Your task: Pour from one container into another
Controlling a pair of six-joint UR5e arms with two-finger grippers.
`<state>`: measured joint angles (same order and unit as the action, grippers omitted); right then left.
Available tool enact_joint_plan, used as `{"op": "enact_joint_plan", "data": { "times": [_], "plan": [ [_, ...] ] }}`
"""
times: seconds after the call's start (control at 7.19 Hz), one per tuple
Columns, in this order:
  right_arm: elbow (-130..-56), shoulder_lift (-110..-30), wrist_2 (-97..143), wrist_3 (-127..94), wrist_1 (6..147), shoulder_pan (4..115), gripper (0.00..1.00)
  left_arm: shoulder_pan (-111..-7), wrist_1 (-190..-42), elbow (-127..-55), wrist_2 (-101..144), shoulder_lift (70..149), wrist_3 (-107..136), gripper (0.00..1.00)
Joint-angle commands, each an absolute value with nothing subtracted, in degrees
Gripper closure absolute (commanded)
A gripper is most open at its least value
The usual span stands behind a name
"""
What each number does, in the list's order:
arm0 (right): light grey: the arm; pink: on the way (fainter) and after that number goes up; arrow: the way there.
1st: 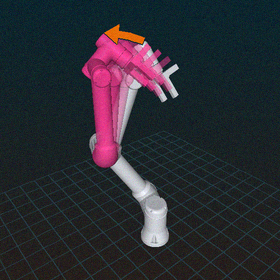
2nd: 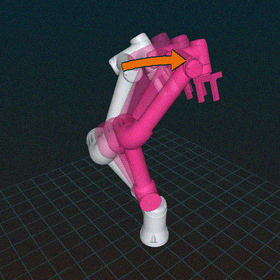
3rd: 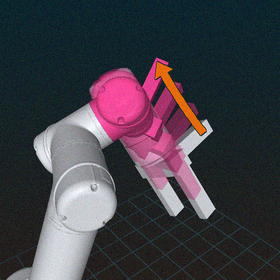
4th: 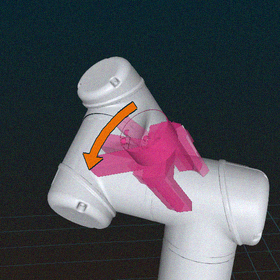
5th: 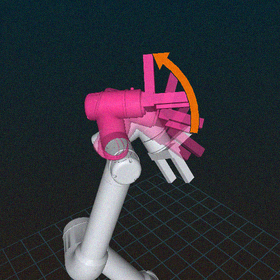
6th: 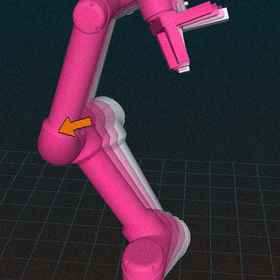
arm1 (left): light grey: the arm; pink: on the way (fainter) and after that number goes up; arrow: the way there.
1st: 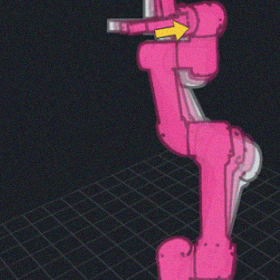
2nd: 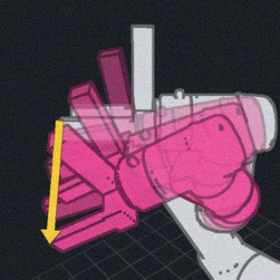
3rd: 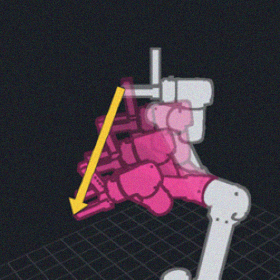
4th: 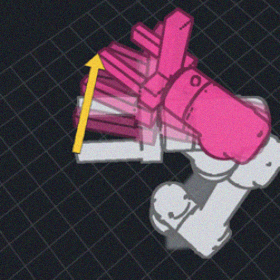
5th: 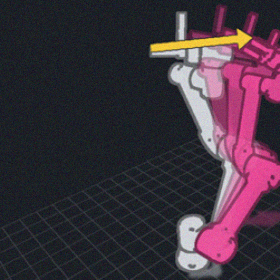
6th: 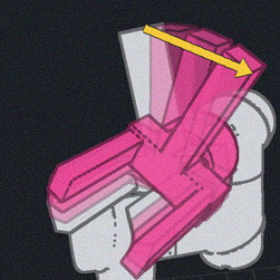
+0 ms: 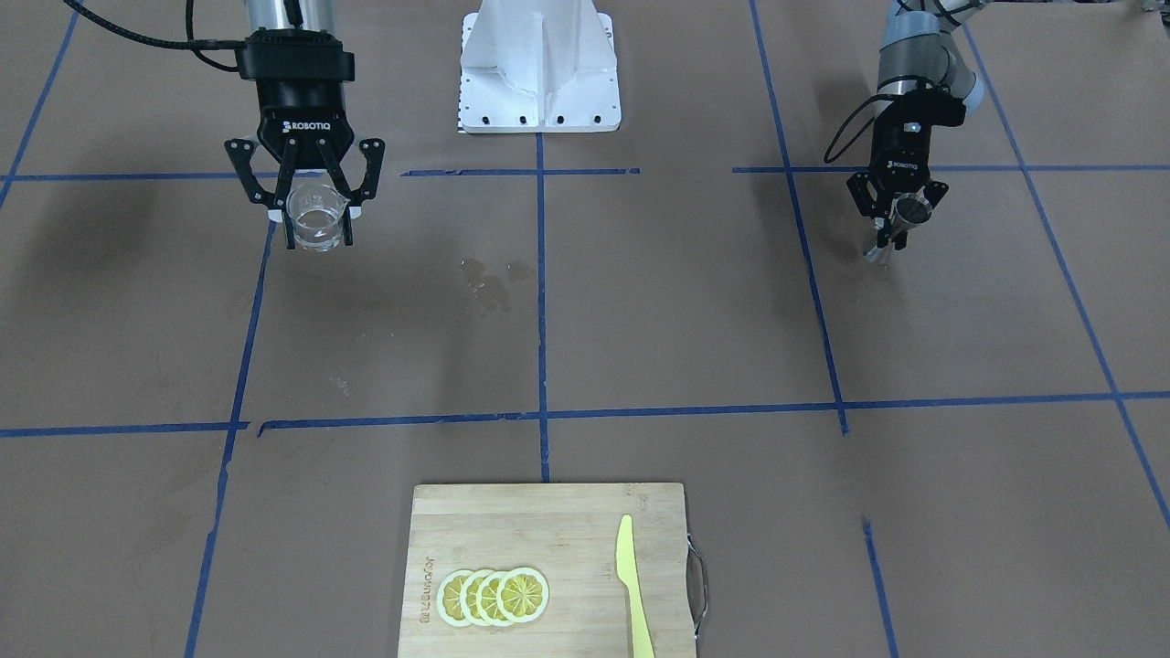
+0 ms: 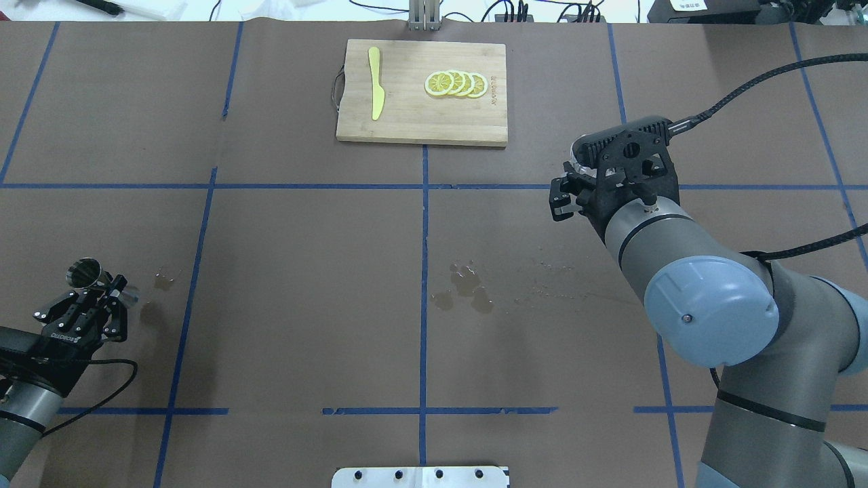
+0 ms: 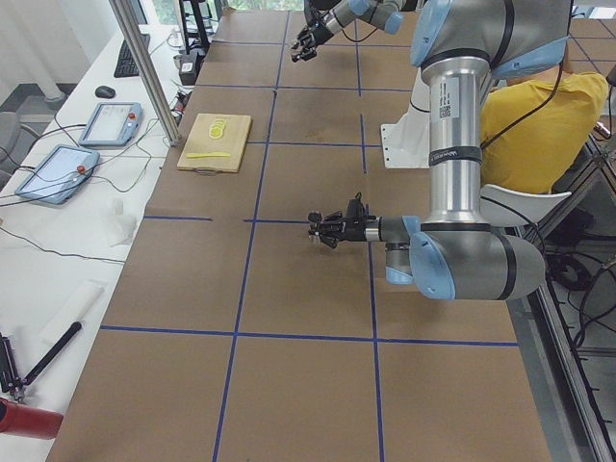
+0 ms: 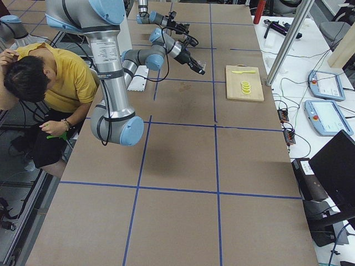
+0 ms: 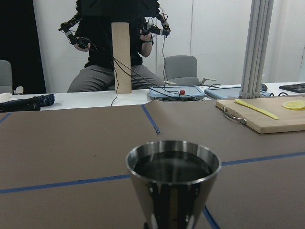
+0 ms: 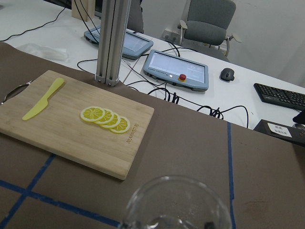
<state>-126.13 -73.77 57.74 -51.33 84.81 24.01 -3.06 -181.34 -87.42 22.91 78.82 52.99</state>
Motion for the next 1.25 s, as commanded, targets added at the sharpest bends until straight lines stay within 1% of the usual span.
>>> {"op": "enact_joint_plan", "data": {
  "times": [0.0, 1.11],
  "plan": [
    [-126.12, -73.74, 57.74, -51.42, 84.81, 23.99, 1.0, -2.46, -180.7, -87.36, 23.81, 79.19, 53.09, 1.0],
    [-126.3, -73.65, 58.45, -51.42, 84.81, 23.99, 1.0, 0.44, -180.7, -87.28, 25.75, 79.8, 56.86, 1.0]
  ]
}}
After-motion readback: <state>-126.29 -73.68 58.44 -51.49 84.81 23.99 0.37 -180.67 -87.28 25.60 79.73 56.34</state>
